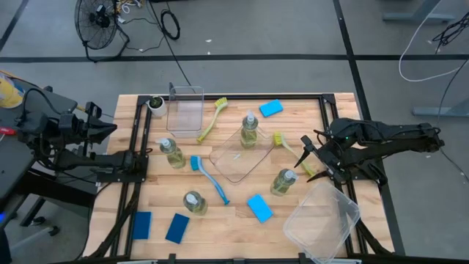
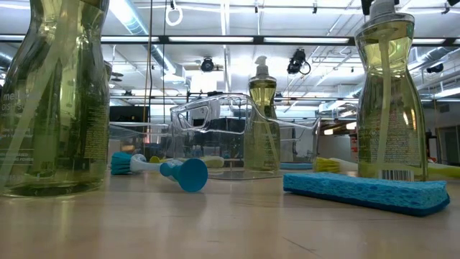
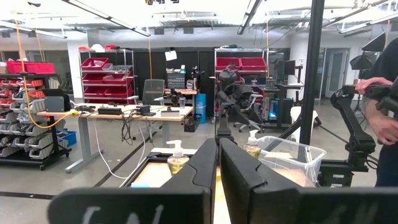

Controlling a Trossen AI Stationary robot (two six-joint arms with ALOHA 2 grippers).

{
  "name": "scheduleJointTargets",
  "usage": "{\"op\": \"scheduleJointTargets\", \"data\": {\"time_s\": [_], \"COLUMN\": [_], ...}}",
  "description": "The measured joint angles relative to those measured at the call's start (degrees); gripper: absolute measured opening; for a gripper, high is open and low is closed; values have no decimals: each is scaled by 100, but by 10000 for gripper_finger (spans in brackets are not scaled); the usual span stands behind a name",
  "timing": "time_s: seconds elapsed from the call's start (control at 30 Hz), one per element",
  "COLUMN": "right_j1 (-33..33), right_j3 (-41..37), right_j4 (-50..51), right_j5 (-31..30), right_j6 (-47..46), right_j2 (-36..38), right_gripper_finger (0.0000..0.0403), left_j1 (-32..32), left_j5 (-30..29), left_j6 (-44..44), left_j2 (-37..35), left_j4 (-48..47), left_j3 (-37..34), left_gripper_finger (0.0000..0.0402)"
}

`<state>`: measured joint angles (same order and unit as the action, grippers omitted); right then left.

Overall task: Pick & Place Kitchen Sink Supplies
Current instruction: Put the dishwashing liquid bottle into the bottom transparent bin

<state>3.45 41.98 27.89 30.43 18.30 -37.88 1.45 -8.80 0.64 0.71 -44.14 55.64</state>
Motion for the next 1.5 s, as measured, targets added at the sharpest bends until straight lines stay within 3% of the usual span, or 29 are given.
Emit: {"op": "scheduleJointTargets", "data": {"time_s": [0.47,0.8,1.5], "right_j1": [192,192,192], "right_j3": [-1093,-1540,-1559], "right_j4": [-1390,-1978,-2551], "right_j5": [-747,-723,-901], "right_j6": [-433,-700,-753], "right_j2": [235,236,-410], "right_gripper_finger": [286,286,286], "left_j1": [1,0,0], "left_j5": [0,0,0], "left_j6": [0,0,0], "left_j2": [1,0,0], "left_j4": [0,0,0], "left_j3": [0,0,1], "left_gripper_finger": [25,25,26]}}
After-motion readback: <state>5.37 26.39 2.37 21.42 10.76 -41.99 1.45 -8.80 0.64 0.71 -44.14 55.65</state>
